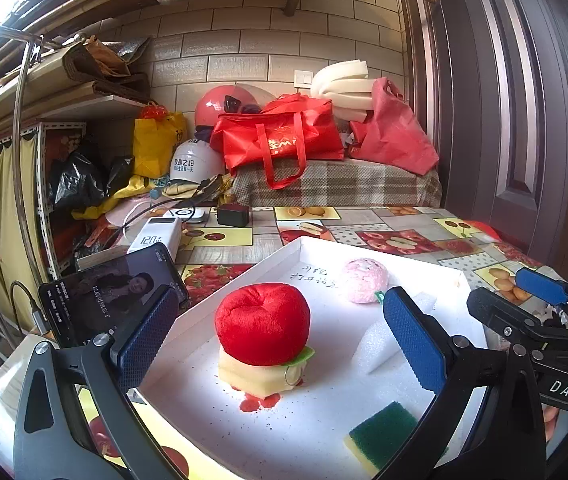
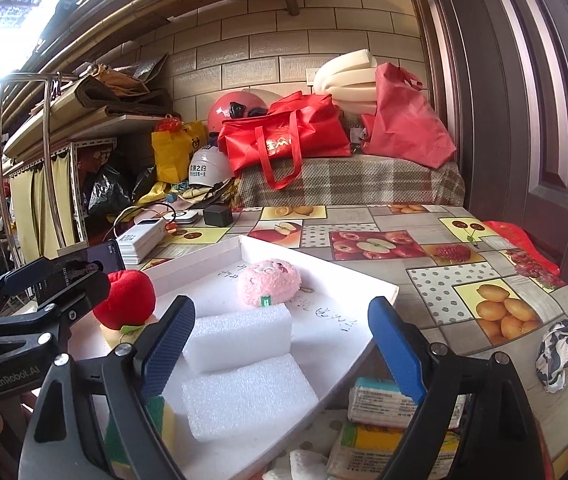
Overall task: Organize soft objects
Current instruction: 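Withdraw both tools from the box back to the table items, then grasp the white cloth glove with the left tool while the right tool grasps the cow-print pouch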
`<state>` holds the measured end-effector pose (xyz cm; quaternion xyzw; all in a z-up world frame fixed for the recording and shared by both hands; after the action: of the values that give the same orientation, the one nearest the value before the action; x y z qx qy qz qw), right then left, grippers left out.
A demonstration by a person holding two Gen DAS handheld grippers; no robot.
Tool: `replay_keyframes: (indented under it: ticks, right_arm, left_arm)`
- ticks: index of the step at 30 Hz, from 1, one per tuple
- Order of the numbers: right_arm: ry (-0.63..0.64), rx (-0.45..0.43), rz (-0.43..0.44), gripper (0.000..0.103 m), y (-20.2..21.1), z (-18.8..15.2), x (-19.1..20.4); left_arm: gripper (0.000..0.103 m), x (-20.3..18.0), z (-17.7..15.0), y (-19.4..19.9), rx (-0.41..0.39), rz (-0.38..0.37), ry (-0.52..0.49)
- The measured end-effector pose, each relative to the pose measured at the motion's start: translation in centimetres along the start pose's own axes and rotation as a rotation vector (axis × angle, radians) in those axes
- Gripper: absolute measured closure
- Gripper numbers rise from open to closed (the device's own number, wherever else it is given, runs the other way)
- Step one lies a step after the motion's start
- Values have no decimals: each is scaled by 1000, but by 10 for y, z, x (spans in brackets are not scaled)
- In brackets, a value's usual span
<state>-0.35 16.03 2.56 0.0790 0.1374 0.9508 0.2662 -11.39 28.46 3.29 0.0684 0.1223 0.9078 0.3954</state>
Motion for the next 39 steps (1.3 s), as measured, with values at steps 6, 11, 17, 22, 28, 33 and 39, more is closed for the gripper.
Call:
replay_keyframes:
  ticks: [6, 11, 17, 22, 28, 33, 39]
  right_arm:
    - [38, -10, -29, 14, 36, -6, -35]
    - [-49, -15, -159, 14, 62, -4, -117]
    - [-243, -7, -291, 14, 83, -9, -212]
    - [-320, 3, -285, 14, 84, -14, -224]
    - [-252, 23, -251, 14, 79, -13, -209]
    - [-317, 26, -236, 14, 79, -17, -221]
    - [-389, 8, -233, 14, 85, -19, -235]
  left_arm:
    - [0, -30, -4, 15, -8, -92, -48]
    - [0, -80, -10, 31, 9, -233, -140]
    - [0, -168, -29, 53, 86, -451, -321]
    - [0, -215, -55, 42, 212, -457, -501]
    - [1, -230, -77, 16, 365, -442, -509]
    - [1, -256, -87, 49, 406, -633, -472]
    - [1, -252, -59, 78, 288, -689, -339]
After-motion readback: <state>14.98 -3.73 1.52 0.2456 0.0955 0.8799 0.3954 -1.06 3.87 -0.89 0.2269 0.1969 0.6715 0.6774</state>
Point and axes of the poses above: each gripper's, at about its wrist camera, not at the fingertips, and y roughly against the way its jaws point, x to its left, z to its top, the point moved 9 cm from there along -y, roughly the way its jaws point, and after that the axes turned 4 degrees about -y, right-handed, at the moved point
